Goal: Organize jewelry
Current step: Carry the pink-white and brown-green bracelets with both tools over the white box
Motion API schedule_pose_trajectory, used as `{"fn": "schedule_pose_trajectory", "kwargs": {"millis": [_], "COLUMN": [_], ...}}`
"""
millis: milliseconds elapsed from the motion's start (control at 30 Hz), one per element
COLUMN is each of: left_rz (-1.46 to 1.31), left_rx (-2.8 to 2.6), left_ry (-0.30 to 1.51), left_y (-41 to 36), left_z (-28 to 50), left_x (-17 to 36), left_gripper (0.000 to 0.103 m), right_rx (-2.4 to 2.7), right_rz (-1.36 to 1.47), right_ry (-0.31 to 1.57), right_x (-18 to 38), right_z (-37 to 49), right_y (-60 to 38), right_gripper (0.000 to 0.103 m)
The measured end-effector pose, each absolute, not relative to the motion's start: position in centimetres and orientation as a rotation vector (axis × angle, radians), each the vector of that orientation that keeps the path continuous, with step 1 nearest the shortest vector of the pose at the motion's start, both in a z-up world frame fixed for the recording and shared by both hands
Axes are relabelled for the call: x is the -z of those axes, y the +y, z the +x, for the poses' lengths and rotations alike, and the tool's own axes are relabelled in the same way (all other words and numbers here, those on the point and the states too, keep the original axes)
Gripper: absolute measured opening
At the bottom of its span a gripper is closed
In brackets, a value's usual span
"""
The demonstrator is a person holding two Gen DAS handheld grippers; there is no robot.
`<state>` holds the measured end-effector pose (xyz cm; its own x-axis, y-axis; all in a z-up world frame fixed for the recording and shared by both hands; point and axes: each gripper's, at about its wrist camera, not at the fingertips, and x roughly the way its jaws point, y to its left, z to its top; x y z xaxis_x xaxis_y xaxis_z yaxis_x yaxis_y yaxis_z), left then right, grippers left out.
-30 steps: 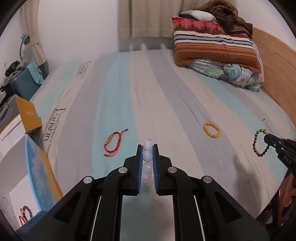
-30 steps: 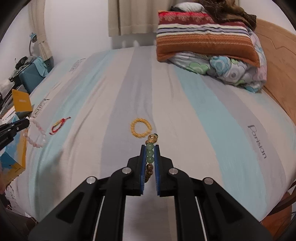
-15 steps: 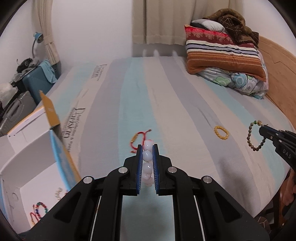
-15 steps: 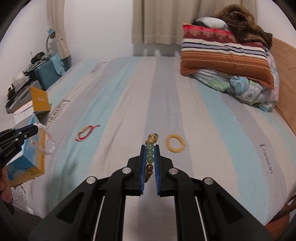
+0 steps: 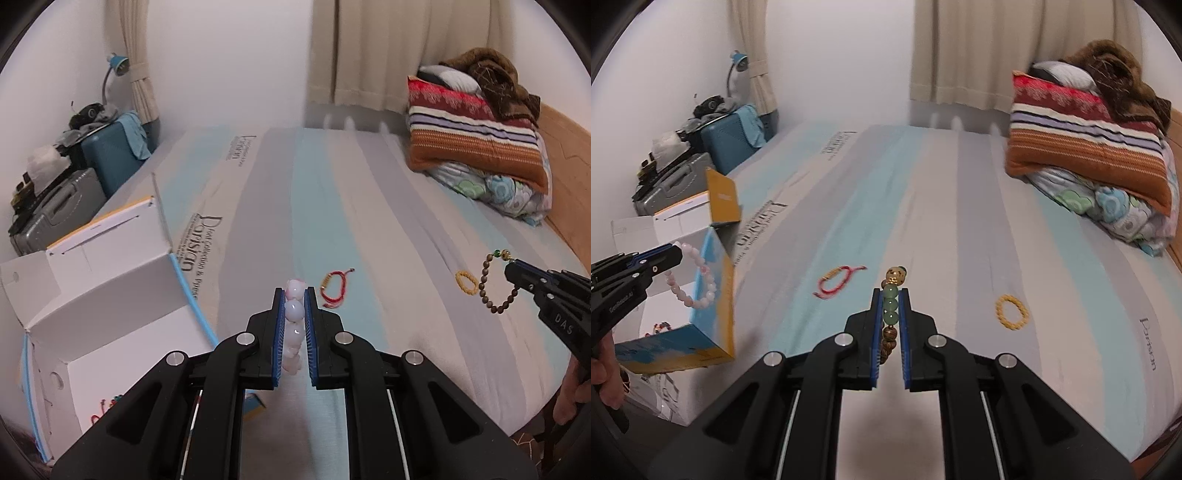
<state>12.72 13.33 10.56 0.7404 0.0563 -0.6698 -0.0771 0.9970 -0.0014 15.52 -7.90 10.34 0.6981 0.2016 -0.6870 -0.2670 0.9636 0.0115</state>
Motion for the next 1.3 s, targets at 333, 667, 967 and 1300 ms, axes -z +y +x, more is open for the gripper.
{"fn": "schedule_pose_trajectory", "kwargs": {"millis": [333, 667, 967, 1300], "left_rz": [-0.040, -0.090, -0.146, -0.219], "left_rx": [-0.139, -0.219, -0.297, -0.367], "left_ry": [0.705, 0.710, 0.736, 0.787], "left_y": [18.1, 24.0, 30.1, 35.6], "left_z": [10.1, 7.4, 5.0, 3.2], "left_x": [-12.2, -11.8, -10.1, -6.8], "left_gripper": [0.009, 0.009, 0.009, 0.009], "right_rx": [-0.353, -0.453, -0.563, -0.626], "right_rz": [-0.123, -0.167, -0.195, -0.253], "right_ry": [0.745, 0.746, 0.762, 0.827], "right_x": [-11.3, -11.2, -10.5, -7.0], "right_z": [14.7, 13.5, 12.4, 12.0], "right_y": [-0.7, 7.2, 15.1, 21.5], "right_gripper": [0.008, 0.008, 0.008, 0.008]}}
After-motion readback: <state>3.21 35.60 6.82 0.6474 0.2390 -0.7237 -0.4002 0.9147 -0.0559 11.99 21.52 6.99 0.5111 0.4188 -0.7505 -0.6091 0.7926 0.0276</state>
